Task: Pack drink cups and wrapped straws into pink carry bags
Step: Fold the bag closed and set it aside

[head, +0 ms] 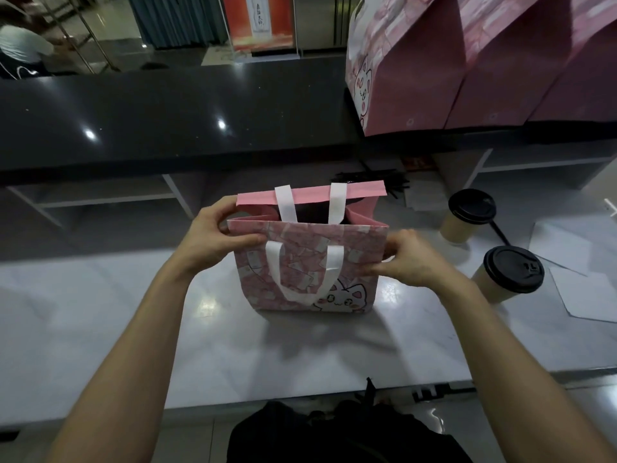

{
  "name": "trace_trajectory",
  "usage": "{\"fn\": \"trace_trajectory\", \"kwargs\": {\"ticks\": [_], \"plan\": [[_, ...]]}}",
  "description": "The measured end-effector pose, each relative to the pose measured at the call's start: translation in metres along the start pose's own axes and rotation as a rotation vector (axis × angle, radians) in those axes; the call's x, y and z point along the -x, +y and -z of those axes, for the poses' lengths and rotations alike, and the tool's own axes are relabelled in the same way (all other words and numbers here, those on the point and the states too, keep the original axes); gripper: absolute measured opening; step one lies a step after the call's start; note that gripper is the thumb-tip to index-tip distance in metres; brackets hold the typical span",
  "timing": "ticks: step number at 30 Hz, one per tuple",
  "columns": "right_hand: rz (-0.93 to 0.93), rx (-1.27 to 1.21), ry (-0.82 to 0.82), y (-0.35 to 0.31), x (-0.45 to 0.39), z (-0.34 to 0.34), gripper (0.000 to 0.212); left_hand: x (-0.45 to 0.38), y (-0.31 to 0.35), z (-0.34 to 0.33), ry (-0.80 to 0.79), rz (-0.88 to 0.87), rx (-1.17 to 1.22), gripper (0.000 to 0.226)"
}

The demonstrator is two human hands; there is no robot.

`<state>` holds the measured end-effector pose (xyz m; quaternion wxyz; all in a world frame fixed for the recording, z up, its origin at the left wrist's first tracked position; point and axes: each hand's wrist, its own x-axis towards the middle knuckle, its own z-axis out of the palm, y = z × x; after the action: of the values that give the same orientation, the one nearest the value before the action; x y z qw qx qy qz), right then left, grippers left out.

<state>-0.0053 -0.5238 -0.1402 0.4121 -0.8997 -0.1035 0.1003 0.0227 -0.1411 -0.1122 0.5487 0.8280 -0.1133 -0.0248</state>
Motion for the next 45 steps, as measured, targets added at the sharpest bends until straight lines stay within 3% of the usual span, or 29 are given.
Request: {"fn": "trace_trajectory", "kwargs": {"ticks": [4,7,10,15,17,20,24,34,41,45], "plan": [[0.079,-0.109,0.120,0.004,-0.006,0.018,0.084,0.000,0.004,0.005,-0.031,0.019,0.004,0.056],[0.185,-0.195,0.105,-0.001,-0.022,0.027,0.068,-0.001,0.006,0.009,-0.020,0.061,0.055,0.054],[0.145,-0.224,0.003,-0.007,-0.035,0.034,0.058,-0.005,0.008,0.007,0.017,0.086,0.022,0.054],[0.183,-0.207,0.161,-0.010,-0.045,0.035,0.049,-0.006,0.005,0.000,0.191,0.109,-0.106,0.059],[0.205,-0.191,0.200,-0.006,-0.044,0.033,0.044,-0.006,0.008,-0.003,0.258,0.002,-0.213,0.064],[0.207,-0.165,0.231,-0.004,-0.043,0.028,0.042,-0.008,0.024,-0.008,0.294,-0.299,-0.475,0.055],[0.204,-0.128,0.259,-0.002,-0.043,0.028,0.038,-0.016,0.048,-0.019,0.210,-0.394,-0.619,0.021],[0.212,-0.115,0.285,0.002,-0.042,0.024,0.041,-0.056,0.097,-0.023,-0.264,-0.143,-0.847,0.050],[0.194,-0.092,0.297,-0.001,-0.041,0.023,0.051,-0.059,0.092,-0.018,-0.269,-0.179,-0.841,0.025],[0.188,-0.089,0.297,-0.005,-0.042,0.023,0.051,-0.059,0.089,-0.012,-0.269,-0.169,-0.755,0.026]]}}
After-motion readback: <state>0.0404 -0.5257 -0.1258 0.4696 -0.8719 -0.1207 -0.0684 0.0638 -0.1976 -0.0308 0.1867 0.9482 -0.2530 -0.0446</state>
